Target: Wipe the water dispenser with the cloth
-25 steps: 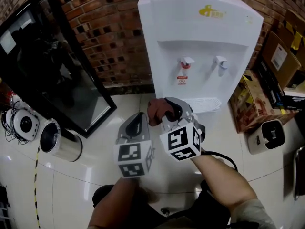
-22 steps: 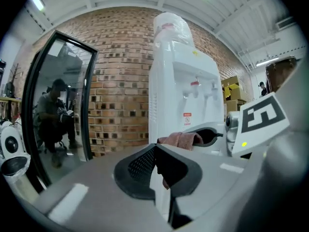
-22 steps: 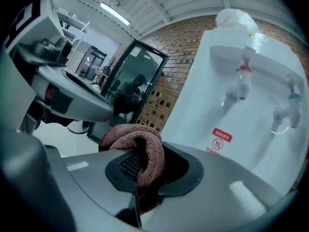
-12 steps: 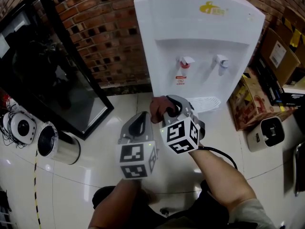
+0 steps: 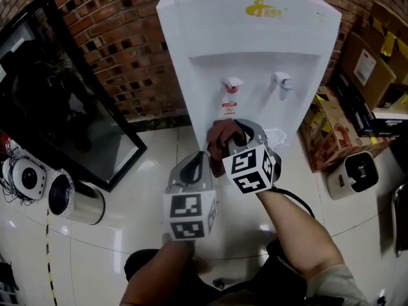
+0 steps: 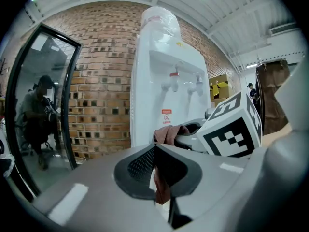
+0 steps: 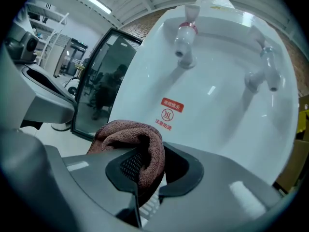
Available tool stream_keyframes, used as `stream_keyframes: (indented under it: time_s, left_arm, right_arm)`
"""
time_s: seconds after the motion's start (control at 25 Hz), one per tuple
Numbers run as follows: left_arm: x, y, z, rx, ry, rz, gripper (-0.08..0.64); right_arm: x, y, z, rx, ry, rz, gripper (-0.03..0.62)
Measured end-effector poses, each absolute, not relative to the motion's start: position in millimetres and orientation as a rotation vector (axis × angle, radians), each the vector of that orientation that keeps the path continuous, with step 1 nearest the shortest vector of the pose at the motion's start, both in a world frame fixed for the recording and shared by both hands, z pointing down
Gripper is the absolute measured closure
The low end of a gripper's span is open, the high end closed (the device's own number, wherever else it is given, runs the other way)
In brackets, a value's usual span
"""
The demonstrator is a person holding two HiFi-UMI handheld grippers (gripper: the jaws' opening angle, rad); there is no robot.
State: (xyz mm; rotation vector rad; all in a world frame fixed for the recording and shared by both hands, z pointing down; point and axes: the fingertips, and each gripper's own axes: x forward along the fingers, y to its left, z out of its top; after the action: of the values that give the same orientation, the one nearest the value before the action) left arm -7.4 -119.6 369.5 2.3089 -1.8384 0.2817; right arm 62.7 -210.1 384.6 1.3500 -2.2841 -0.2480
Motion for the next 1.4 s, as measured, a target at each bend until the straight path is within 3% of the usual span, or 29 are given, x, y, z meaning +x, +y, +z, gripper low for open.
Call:
stream_keyframes:
  time_s: [1.4]
  left_arm:
    - [103, -146, 373, 2.463, -1.657, 0.276, 0.56]
  right_arm:
    - [210, -208, 376, 1.546, -2.019, -0.2, 0.512]
